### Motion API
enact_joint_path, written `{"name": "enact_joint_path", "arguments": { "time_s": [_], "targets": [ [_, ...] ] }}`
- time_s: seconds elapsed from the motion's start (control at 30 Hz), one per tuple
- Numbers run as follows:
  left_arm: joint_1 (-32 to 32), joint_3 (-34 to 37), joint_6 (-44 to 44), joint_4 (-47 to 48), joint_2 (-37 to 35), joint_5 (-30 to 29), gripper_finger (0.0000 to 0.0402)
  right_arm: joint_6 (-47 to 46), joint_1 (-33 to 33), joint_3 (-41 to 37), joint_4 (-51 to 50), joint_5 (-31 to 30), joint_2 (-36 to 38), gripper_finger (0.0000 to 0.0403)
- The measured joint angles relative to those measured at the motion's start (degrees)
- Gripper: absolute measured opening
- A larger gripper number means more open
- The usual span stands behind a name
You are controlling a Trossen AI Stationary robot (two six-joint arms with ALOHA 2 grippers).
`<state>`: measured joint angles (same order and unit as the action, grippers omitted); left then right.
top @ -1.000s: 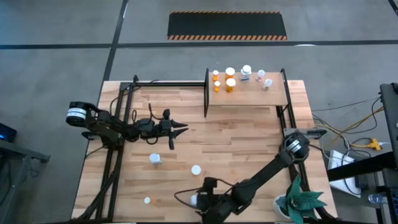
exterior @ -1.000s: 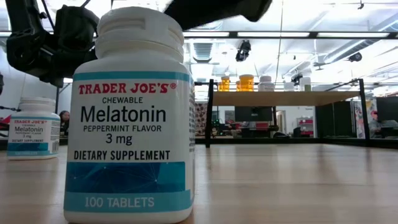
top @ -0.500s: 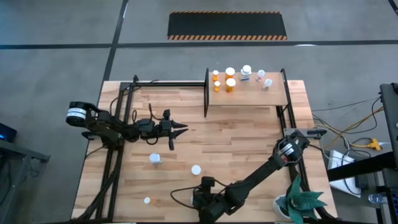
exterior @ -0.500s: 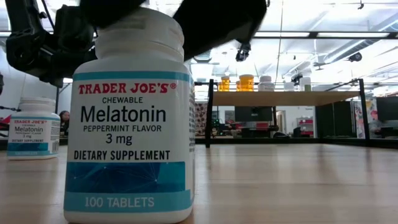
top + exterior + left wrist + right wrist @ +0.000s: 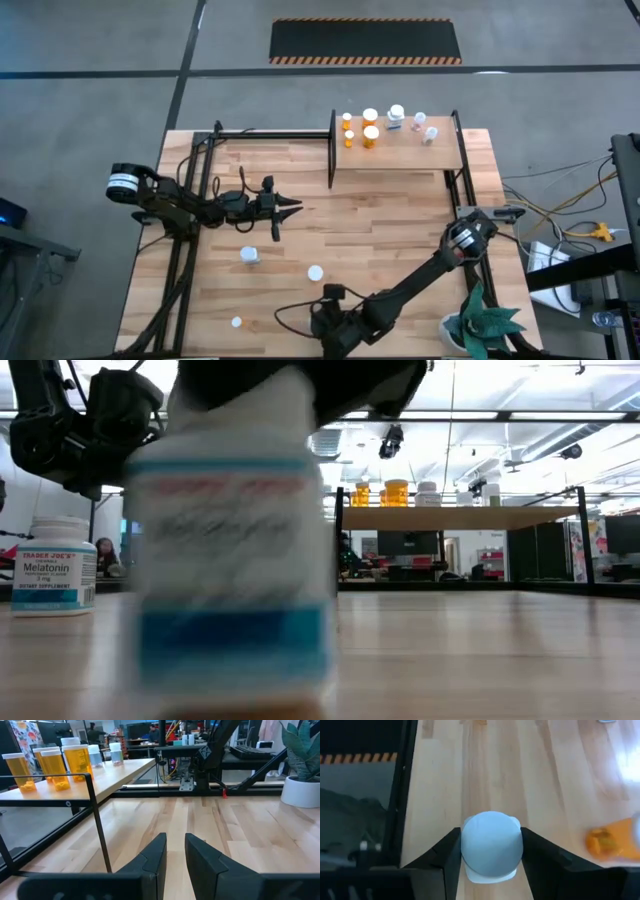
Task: Pick and place medicine bottles onto shelf by color
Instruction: Put the bottom white pill bottle on the shelf aligned with the other white pill bottle
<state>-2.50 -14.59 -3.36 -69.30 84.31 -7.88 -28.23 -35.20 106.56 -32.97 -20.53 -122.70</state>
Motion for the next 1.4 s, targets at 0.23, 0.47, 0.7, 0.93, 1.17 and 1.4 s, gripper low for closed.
{"name": "enact_joint_path", "arguments": {
  "time_s": [0.23, 0.47, 0.7, 0.93, 1.17, 1.4],
  "targets": [
    [0.0, 0.0, 0.0, 0.0, 0.0, 0.0, 0.0051, 3.7, 1.3, -1.3, -13.0, -5.8, 12.5, 0.0167],
    [0.0, 0.1, 0.0, -0.1, 0.0, 0.2, 0.0051, 9.9, 8.7, -9.0, -27.0, -8.4, 32.5, 0.0168],
    [0.0, 0.1, 0.0, -0.2, 0.0, 0.3, 0.0051, 26.4, 28.2, -22.3, -27.8, 0.4, 51.8, 0.0168],
    [0.0, 0.1, 0.0, -1.0, 0.0, 0.3, 0.0051, 45.9, 56.1, -30.7, -21.0, 19.4, 59.8, 0.0168],
    [0.0, 0.1, 0.0, -1.8, 0.0, 0.3, 0.0051, 57.8, 77.7, -32.1, -20.5, 37.0, 55.5, 0.0168],
    [0.0, 0.1, -0.1, -2.2, 0.0, 0.2, 0.0051, 64.1, 84.7, -29.6, -19.9, 42.1, 48.6, 0.0168]
  ]
}}
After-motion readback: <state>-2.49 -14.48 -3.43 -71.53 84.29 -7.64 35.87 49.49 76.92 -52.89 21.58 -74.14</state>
